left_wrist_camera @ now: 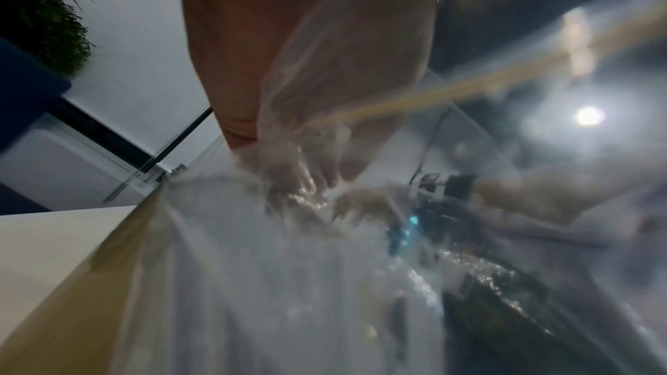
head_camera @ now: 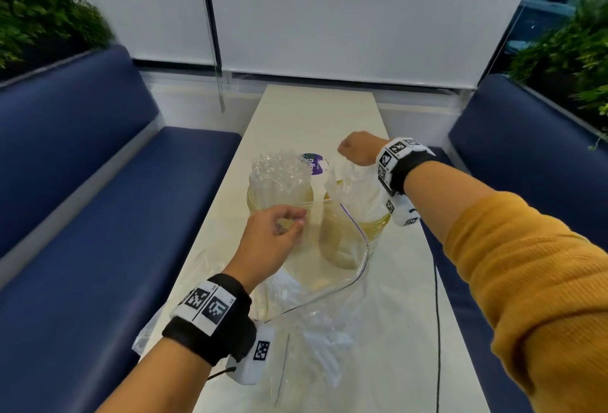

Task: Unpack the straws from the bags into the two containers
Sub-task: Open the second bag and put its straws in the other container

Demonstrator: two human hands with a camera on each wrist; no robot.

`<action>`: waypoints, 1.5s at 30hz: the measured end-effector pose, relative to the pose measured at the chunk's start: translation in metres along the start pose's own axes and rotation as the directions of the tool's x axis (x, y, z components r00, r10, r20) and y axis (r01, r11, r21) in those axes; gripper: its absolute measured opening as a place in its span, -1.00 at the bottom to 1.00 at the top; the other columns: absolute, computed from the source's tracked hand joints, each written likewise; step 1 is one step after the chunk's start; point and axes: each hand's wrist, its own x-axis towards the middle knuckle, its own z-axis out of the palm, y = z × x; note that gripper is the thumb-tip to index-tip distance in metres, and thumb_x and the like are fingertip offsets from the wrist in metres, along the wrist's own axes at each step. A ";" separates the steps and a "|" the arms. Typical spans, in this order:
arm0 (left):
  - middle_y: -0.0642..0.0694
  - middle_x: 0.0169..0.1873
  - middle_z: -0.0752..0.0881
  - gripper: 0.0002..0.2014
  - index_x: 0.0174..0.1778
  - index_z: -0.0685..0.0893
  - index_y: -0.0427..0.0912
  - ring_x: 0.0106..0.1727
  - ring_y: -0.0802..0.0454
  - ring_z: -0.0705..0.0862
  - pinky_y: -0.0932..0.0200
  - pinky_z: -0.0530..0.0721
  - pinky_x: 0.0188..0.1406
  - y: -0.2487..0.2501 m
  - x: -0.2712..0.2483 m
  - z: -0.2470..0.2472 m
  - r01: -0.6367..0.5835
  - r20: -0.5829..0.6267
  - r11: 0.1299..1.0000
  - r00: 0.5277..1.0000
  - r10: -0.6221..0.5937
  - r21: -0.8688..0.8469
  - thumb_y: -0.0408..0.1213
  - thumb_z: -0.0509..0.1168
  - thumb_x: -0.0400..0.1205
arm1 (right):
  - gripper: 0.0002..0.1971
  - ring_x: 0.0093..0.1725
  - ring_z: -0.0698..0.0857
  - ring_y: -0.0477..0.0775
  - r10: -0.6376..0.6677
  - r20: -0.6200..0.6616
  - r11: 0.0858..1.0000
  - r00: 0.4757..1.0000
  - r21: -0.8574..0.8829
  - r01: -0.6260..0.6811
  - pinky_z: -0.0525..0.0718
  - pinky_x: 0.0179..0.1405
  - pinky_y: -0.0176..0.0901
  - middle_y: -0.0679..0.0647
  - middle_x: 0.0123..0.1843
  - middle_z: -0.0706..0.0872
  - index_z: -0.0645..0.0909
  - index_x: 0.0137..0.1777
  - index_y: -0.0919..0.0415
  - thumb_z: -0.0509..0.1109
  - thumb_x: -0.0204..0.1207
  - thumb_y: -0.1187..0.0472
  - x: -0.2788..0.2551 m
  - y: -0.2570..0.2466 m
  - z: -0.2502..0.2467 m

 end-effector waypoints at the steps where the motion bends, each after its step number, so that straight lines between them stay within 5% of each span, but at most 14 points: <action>1: 0.16 0.03 0.82 -0.82 0.17 0.81 -0.05 -0.16 0.08 0.86 -0.09 0.83 0.06 0.000 0.000 -0.001 -0.001 0.000 1.000 1.000 0.001 0.001 -0.17 0.38 0.70 | -0.64 0.18 0.67 0.28 -0.006 -0.010 1.000 1.000 0.021 0.006 0.55 0.08 -0.06 0.25 0.07 0.70 0.67 0.06 0.37 0.15 0.78 0.10 -0.001 0.000 0.001; 7: 0.09 0.01 0.83 -0.82 0.19 0.80 -0.08 -0.14 0.06 0.86 -0.03 0.86 -0.03 -0.002 -0.001 -0.003 -0.007 -0.007 1.000 1.000 0.007 -0.009 -0.20 0.38 0.71 | -0.49 -0.40 0.58 0.27 -0.001 -0.270 0.984 0.963 0.172 0.049 0.71 -0.23 -0.01 0.40 -0.27 0.77 0.70 -0.20 0.59 0.31 0.68 0.06 -0.028 0.006 -0.008; 9: 0.08 0.01 0.83 -0.82 0.19 0.80 -0.09 -0.14 0.06 0.85 0.04 0.86 -0.06 0.000 0.000 -0.002 -0.010 0.001 1.000 1.000 0.010 -0.016 -0.21 0.38 0.71 | -0.45 -0.50 0.44 0.14 -0.018 -0.329 0.986 0.944 0.148 0.071 0.57 -0.36 -0.08 0.26 -0.47 0.58 0.56 -0.44 0.44 0.29 0.69 0.03 -0.050 0.008 -0.005; 11: 0.07 0.02 0.83 -0.82 0.19 0.80 -0.08 -0.14 0.05 0.85 0.09 0.85 -0.08 0.000 0.000 0.000 -0.005 0.009 0.999 1.000 0.005 -0.032 -0.22 0.38 0.71 | -0.46 -0.52 0.44 0.11 -0.032 -0.283 0.993 0.959 0.096 0.061 0.52 -0.42 -0.13 0.19 -0.49 0.52 0.48 -0.46 0.30 0.23 0.72 -0.02 -0.070 0.006 0.011; 14: 0.08 -0.01 0.83 -0.83 0.18 0.81 -0.07 -0.12 0.00 0.85 0.01 0.86 -0.05 0.001 0.000 0.000 -0.006 0.019 0.999 1.000 0.006 -0.034 -0.23 0.38 0.71 | -0.46 -0.30 0.72 0.21 -0.054 -0.219 0.991 0.974 0.106 0.078 0.73 -0.19 0.01 0.24 -0.22 0.79 0.74 -0.15 0.38 0.16 0.76 -0.06 -0.086 0.007 0.037; 18: 0.06 0.01 0.83 -0.83 0.18 0.81 -0.05 -0.07 -0.06 0.85 -0.12 0.85 0.01 0.001 0.000 0.002 -0.002 0.019 0.999 1.000 0.003 -0.035 -0.20 0.40 0.70 | -0.55 0.42 0.58 0.22 0.032 -0.562 0.981 0.826 0.177 0.082 0.51 0.44 0.14 0.21 0.39 0.67 0.63 0.43 0.24 0.05 0.80 0.02 -0.087 0.023 0.041; 22: 0.05 0.02 0.84 -0.82 0.18 0.81 0.00 -0.01 -0.20 0.82 -0.21 0.83 0.02 0.001 -0.004 0.004 0.000 0.029 1.000 1.000 0.001 -0.020 -0.14 0.41 0.69 | -0.50 0.30 0.56 0.30 0.006 -0.400 0.995 0.917 0.090 0.033 0.49 0.29 0.21 0.20 0.22 0.61 0.48 0.35 0.33 -0.13 0.75 0.00 -0.082 0.023 0.075; 26: 0.07 0.01 0.83 -0.82 0.18 0.81 -0.01 -0.01 -0.19 0.82 -0.20 0.84 0.00 0.002 -0.004 0.005 -0.011 0.028 1.000 1.000 0.011 -0.004 -0.16 0.40 0.69 | -0.41 0.49 0.49 0.22 0.072 -0.532 0.992 0.844 0.126 -0.005 0.32 0.59 0.24 0.18 0.48 0.58 0.46 0.55 0.28 -0.17 0.73 0.01 -0.076 0.018 0.068; 28: 0.07 0.02 0.83 -0.81 0.20 0.81 -0.02 -0.02 -0.16 0.83 -0.18 0.84 0.01 0.002 -0.005 0.004 -0.016 0.030 1.000 0.999 0.016 0.002 -0.16 0.40 0.70 | -0.37 0.61 0.38 0.23 -0.003 -0.526 0.997 0.850 0.066 0.044 0.24 0.66 0.23 0.19 0.61 0.46 0.36 0.65 0.27 -0.21 0.74 -0.01 -0.073 0.009 0.061; 32: -0.03 0.04 0.84 -0.80 0.23 0.79 -0.07 -0.09 -0.07 0.85 -0.08 0.86 -0.04 0.002 -0.006 0.003 -0.009 0.034 1.000 0.999 0.009 -0.007 -0.21 0.38 0.71 | -0.44 0.74 0.19 0.16 -0.236 -0.237 0.966 0.942 -0.163 0.201 0.02 0.74 0.16 0.12 0.72 0.33 0.28 0.71 0.19 -0.18 0.82 0.00 -0.067 -0.001 0.067; 34: -0.06 0.05 0.84 -0.78 0.25 0.78 -0.09 -0.08 -0.09 0.85 -0.07 0.86 -0.04 0.003 -0.008 0.001 -0.006 0.044 1.000 0.999 0.007 -0.012 -0.28 0.36 0.71 | -0.46 0.71 0.26 0.17 -0.230 -0.252 0.964 0.940 -0.192 0.184 0.06 0.73 0.17 0.13 0.67 0.42 0.39 0.65 0.19 -0.16 0.82 0.01 -0.068 -0.001 0.057; 37: 0.05 0.13 0.79 -0.66 0.31 0.75 -0.13 -0.05 -0.12 0.83 0.06 0.85 -0.05 0.005 -0.008 0.002 -0.007 0.068 1.000 0.998 0.007 -0.007 -0.49 0.27 0.67 | -0.51 0.65 0.36 0.14 -0.202 -0.479 0.979 0.854 -0.065 0.195 0.14 0.71 0.13 0.12 0.63 0.49 0.41 0.64 0.18 -0.03 0.83 0.02 -0.074 -0.004 0.044; 42: 0.04 0.27 0.75 -0.57 0.31 0.72 -0.08 -0.09 0.15 0.84 -0.13 0.81 0.14 0.016 -0.008 0.014 -0.045 0.136 0.998 0.990 0.049 -0.032 -0.59 0.15 0.67 | -0.56 0.66 0.35 0.15 -0.386 -0.164 0.896 0.908 -0.298 0.328 0.28 0.58 0.11 0.09 0.70 0.36 0.42 0.61 0.13 0.20 0.78 0.02 -0.084 -0.005 0.066; 45: 0.04 0.47 0.64 -0.51 0.42 0.68 -0.11 0.17 0.05 0.81 -0.04 0.73 0.32 0.020 -0.011 0.016 -0.067 0.221 0.997 0.973 0.073 -0.036 -0.58 0.10 0.67 | -0.57 0.58 0.46 0.14 -0.272 -0.354 0.962 0.895 -0.093 0.255 0.34 0.57 0.07 0.09 0.59 0.54 0.56 0.53 0.12 0.17 0.78 -0.04 -0.105 0.002 0.045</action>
